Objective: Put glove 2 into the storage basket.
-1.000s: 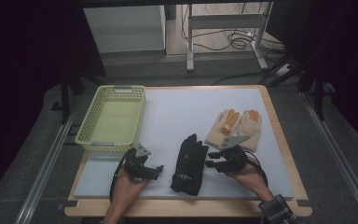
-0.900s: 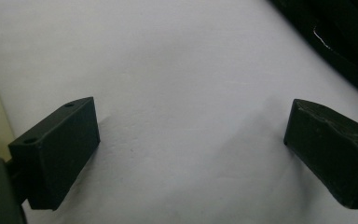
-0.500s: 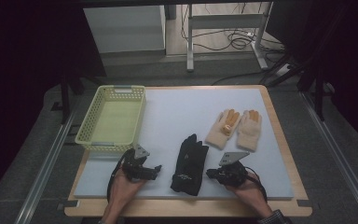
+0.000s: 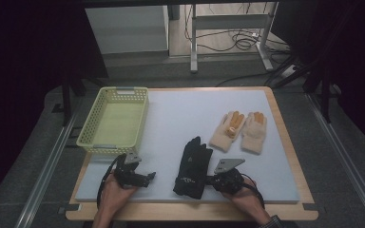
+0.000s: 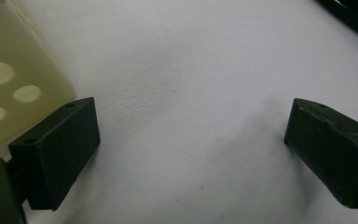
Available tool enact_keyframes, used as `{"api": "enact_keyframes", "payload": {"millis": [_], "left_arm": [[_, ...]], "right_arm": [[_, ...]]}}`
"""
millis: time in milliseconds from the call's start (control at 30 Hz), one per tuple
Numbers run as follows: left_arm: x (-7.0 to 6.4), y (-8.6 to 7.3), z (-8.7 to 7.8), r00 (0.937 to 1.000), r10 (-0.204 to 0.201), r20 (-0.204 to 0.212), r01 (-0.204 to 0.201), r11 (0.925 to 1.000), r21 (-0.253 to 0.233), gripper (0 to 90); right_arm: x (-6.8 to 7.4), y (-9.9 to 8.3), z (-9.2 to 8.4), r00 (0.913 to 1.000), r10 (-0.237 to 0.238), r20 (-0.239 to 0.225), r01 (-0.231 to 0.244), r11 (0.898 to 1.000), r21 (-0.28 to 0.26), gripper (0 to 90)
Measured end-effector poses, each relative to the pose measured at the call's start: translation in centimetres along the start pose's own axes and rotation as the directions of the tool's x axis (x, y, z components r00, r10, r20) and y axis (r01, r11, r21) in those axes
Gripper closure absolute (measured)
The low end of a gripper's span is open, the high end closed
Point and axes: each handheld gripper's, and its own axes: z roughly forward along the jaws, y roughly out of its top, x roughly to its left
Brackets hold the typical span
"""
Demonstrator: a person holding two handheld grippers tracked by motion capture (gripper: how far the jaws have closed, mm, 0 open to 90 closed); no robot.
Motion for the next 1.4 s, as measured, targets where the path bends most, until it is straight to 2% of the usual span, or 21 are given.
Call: {"api": "enact_keyframes", "payload": {"millis": [100, 200, 333, 433, 600, 733, 867, 967, 1033, 1067, 1167, 1400], "left_arm": [[0.0, -0.1, -0.1, 1.0000, 0.008, -0.004, -0.008, 1.0000, -0.001, 4.0], [0.2, -0.2, -0.2, 1.0000, -0.006, -0.002, 0.006, 1.0000, 0.002, 3.9], [0.2, -0.2, -0.2, 1.0000, -0.003, -0.004, 0.003, 1.0000, 0.004, 3.8], [0.2, -0.2, -0.1, 1.0000, 0.000, -0.005, 0.000, 1.0000, 0.004, 3.8], [0.1, -0.1, -0.1, 1.0000, 0.002, -0.007, -0.002, 1.0000, 0.005, 3.7], [0.1, -0.1, -0.1, 1.0000, -0.002, -0.005, 0.002, 1.0000, 0.005, 3.5], [0.1, -0.2, -0.1, 1.0000, -0.002, -0.005, 0.002, 1.0000, 0.003, 3.4], [0.1, -0.2, -0.1, 1.0000, -0.002, -0.006, 0.002, 1.0000, 0.001, 3.4], [0.1, -0.2, -0.1, 1.0000, -0.002, -0.006, 0.002, 1.0000, 0.000, 3.4], [0.1, -0.2, -0.1, 1.0000, -0.002, -0.007, 0.002, 1.0000, -0.001, 3.4], [0.1, -0.2, -0.1, 1.0000, -0.002, -0.006, 0.002, 1.0000, -0.001, 3.5], [0.1, -0.2, -0.1, 1.0000, 0.000, -0.009, 0.000, 1.0000, -0.005, 3.2]], "right_arm": [[0.3, 0.4, 0.6, 1.0000, 0.004, 0.008, -0.004, 1.000, -0.006, 82.5], [0.6, 1.0, 1.2, 0.9998, -0.002, 0.022, 0.002, 1.000, -0.001, 82.6], [0.6, 1.8, 2.2, 0.9992, 0.003, 0.040, -0.003, 1.000, -0.006, 82.5], [0.5, 2.7, 3.3, 0.9980, 0.007, 0.062, -0.007, 1.000, -0.010, 81.7], [0.3, 3.5, 4.2, 0.9965, -0.001, 0.084, 0.002, 1.000, -0.011, 81.1], [-0.2, 4.4, 5.2, 0.9920, -0.016, 0.126, 0.017, 1.000, -0.009, 79.6], [-0.4, 4.7, 5.6, 0.9907, -0.020, 0.134, 0.021, 1.000, -0.008, 78.8], [-0.4, 4.7, 5.6, 0.9894, -0.026, 0.143, 0.027, 1.000, -0.008, 76.7], [-0.4, 4.7, 5.5, 0.9887, -0.036, 0.145, 0.037, 0.999, -0.009, 70.4], [-0.5, 4.5, 5.1, 0.9901, -0.045, 0.133, 0.046, 0.999, -0.002, 63.8], [-0.5, 4.2, 4.7, 0.9883, -0.047, 0.145, 0.048, 0.999, -0.002, 60.2], [-1.2, 3.3, 2.4, 0.9861, -0.004, 0.166, 0.012, 0.999, -0.048, 49.8]]}}
